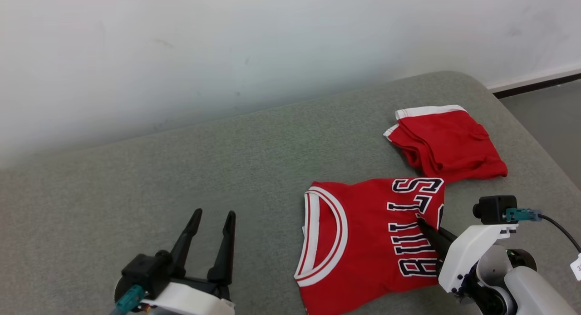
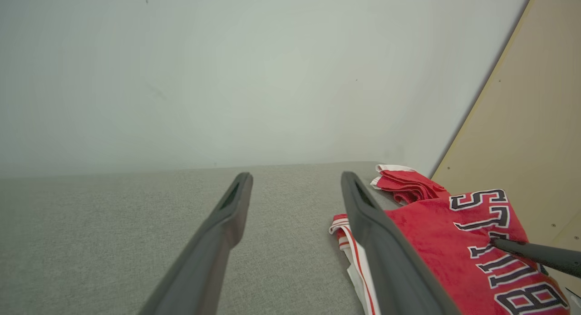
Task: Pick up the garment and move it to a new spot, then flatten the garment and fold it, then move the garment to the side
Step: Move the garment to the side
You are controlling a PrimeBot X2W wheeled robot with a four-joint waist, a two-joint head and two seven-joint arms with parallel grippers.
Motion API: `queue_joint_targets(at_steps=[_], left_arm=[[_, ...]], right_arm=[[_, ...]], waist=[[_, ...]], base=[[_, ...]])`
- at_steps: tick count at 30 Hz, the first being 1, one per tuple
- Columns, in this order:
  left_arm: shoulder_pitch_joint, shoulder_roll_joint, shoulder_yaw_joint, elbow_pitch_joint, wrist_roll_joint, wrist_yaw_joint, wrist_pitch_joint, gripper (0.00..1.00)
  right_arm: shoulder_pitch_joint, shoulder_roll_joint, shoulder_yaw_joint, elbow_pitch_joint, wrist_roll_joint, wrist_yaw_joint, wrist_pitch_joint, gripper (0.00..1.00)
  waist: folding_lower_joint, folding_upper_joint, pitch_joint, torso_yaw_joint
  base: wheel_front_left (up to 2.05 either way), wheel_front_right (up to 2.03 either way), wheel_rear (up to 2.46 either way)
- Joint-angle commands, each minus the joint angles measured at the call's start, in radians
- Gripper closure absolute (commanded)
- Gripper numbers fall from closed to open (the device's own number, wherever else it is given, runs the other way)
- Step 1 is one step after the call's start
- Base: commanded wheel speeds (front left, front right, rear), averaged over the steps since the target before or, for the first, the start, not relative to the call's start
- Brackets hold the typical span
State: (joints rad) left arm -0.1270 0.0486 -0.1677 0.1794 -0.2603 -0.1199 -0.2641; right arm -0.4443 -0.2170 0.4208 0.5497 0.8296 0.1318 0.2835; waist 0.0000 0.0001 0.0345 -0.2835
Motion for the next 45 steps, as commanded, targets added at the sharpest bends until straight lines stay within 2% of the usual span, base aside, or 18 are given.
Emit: queue_joint_targets(at_steps=[1,7,14,22,35,39,43,45], left_arm=[[-0.014,0.004,-0.003,0.001,0.002,-0.001,0.000,0.00],[-0.029,0.004,-0.018,0.004,0.009,-0.001,0.000,0.00],[-0.064,0.005,-0.018,0.008,0.034,-0.006,0.000,0.00],[-0.117,0.027,-0.019,0.005,0.045,-0.010,0.000,0.00],[-0.173,0.059,-0.028,-0.010,0.046,-0.010,0.000,0.00],[-0.188,0.072,-0.033,-0.013,0.042,-0.010,0.000,0.00],[-0.201,0.079,-0.038,-0.014,0.037,-0.010,0.000,0.00],[-0.206,0.080,-0.041,-0.012,0.033,-0.010,0.000,0.00]], right_arm=[[0.013,-0.003,-0.005,-0.009,-0.007,-0.002,-0.004,1.00],[-0.004,-0.006,-0.009,-0.030,-0.022,-0.002,0.003,1.00],[-0.109,-0.040,-0.020,-0.080,-0.064,-0.002,0.027,1.00],[-0.278,-0.151,-0.045,-0.096,-0.125,-0.002,0.076,1.00],[-0.449,-0.310,-0.172,-0.038,-0.140,-0.002,0.123,1.00],[-0.475,-0.358,-0.154,-0.015,-0.177,-0.002,0.146,1.00],[-0.496,-0.370,-0.129,0.041,-0.211,-0.002,0.128,1.00],[-0.502,-0.368,-0.103,0.078,-0.239,-0.002,0.111,0.94]], waist=[[0.0000,-0.0001,0.016,-0.030],[0.0000,-0.0001,0.040,-0.038],[0.0000,-0.0001,0.124,0.004],[0.0000,-0.0001,0.238,0.059],[0.0000,-0.0001,0.350,0.099],[0.0000,-0.0001,0.383,0.106],[0.0000,-0.0001,0.404,0.115],[0.0000,-0.0001,0.408,0.120]], base=[[0.00,0.00,0.00],[0.00,0.00,0.00],[0.00,0.00,0.00],[0.00,0.00,0.00],[0.00,0.00,0.00],[0.00,0.00,0.00],[0.00,0.00,0.00],[0.00,0.00,0.00]])
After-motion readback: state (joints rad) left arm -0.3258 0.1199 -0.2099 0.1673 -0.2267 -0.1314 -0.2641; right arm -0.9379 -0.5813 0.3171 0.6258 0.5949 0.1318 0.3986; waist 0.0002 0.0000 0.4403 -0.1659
